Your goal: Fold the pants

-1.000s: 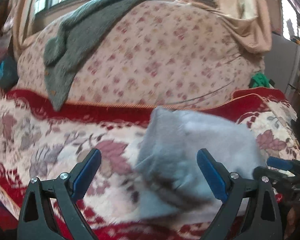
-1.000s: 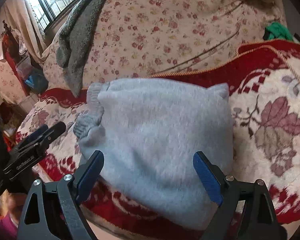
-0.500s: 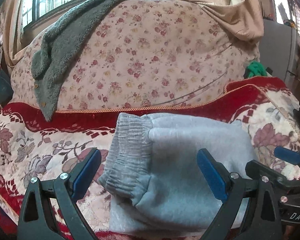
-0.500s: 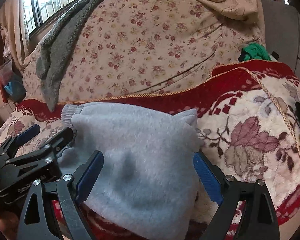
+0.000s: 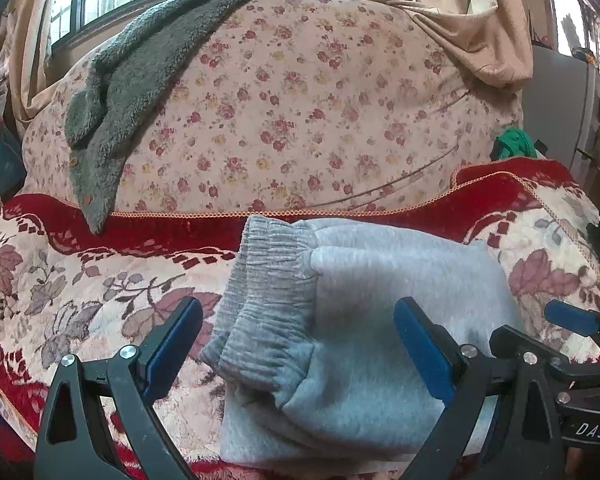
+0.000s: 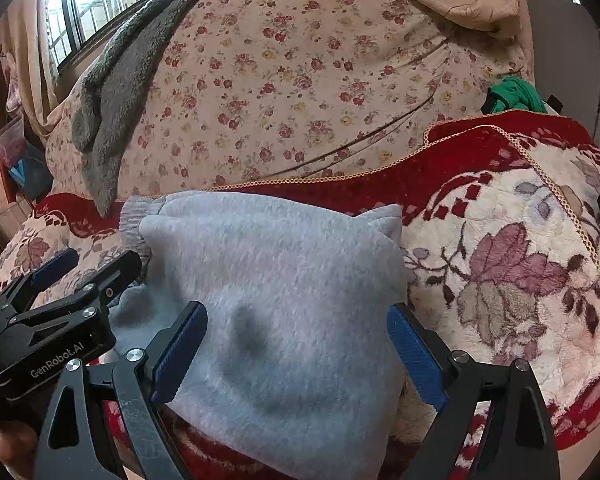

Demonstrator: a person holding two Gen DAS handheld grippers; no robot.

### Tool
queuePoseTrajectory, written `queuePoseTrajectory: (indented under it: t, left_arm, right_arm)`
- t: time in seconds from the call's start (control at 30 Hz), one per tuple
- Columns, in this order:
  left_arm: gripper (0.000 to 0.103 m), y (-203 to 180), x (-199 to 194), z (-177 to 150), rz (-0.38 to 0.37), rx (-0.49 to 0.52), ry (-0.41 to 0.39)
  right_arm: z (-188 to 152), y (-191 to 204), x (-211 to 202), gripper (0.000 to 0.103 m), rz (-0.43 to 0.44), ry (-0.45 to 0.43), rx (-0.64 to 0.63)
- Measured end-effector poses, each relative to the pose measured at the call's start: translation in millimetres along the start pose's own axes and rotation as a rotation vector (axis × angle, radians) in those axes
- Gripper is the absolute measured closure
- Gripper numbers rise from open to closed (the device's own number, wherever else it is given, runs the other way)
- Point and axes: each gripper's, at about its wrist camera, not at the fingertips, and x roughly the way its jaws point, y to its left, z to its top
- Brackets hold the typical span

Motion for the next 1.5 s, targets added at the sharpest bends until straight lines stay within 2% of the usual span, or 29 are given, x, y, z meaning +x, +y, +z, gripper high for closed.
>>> queuePoseTrajectory:
  t: [1.5]
  left_arm:
    - [0.007, 3.2, 2.1, -3.8, 0.003, 0.007, -0.004]
  right_arm:
    - [-3.4, 6.0, 8.5, 0.008, 0.008, 0.036, -0.012]
